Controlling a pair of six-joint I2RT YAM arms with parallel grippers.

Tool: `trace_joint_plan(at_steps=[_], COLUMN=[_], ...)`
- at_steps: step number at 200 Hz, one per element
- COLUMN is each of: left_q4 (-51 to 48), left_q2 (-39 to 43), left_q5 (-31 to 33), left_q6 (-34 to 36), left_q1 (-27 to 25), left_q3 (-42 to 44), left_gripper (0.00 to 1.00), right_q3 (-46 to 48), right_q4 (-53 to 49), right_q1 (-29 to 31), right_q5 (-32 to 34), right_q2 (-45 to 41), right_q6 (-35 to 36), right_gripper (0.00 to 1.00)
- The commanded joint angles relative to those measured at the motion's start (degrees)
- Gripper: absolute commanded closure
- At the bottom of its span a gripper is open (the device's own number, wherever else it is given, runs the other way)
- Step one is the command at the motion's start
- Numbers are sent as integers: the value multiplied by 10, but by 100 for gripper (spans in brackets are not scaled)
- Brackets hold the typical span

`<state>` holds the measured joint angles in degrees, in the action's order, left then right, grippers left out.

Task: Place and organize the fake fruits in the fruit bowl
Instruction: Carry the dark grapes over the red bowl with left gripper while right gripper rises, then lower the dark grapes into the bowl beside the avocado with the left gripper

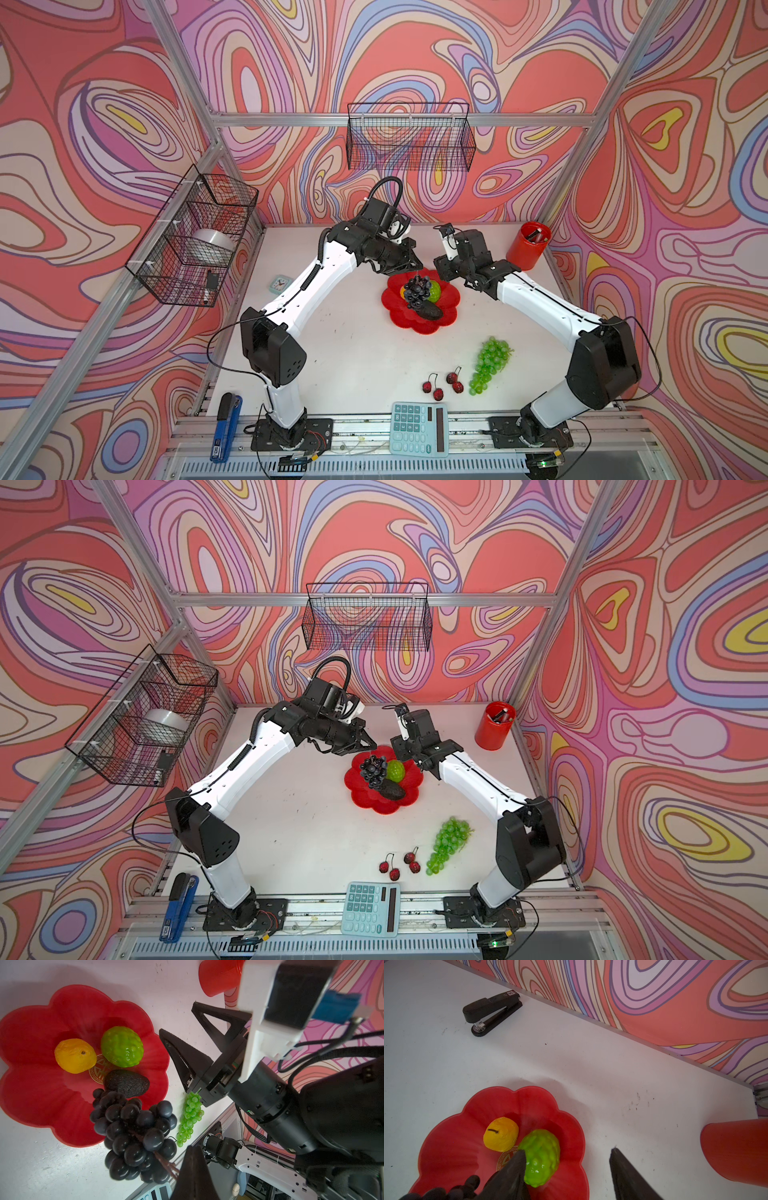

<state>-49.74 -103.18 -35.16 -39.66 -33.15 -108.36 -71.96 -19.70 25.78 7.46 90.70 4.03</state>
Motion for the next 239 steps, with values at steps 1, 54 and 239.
trace_joint_plan(at_steps=[1,54,239], left_q4=[12,11,90], left_q2=[0,6,0], left_q5=[-21,-31,-99], left_q6=[-4,-4,-47], left_q1=[-9,-20,-38], left_q3=[3,10,71], left_gripper=[100,100,100], right_q3=[11,19,12], right_q4=[6,9,-3], right_q1=[-8,-10,-11], right_q5=[13,7,-6], right_q2=[-26,-29,-34], right_q6=[7,7,14], right_gripper=[33,32,31])
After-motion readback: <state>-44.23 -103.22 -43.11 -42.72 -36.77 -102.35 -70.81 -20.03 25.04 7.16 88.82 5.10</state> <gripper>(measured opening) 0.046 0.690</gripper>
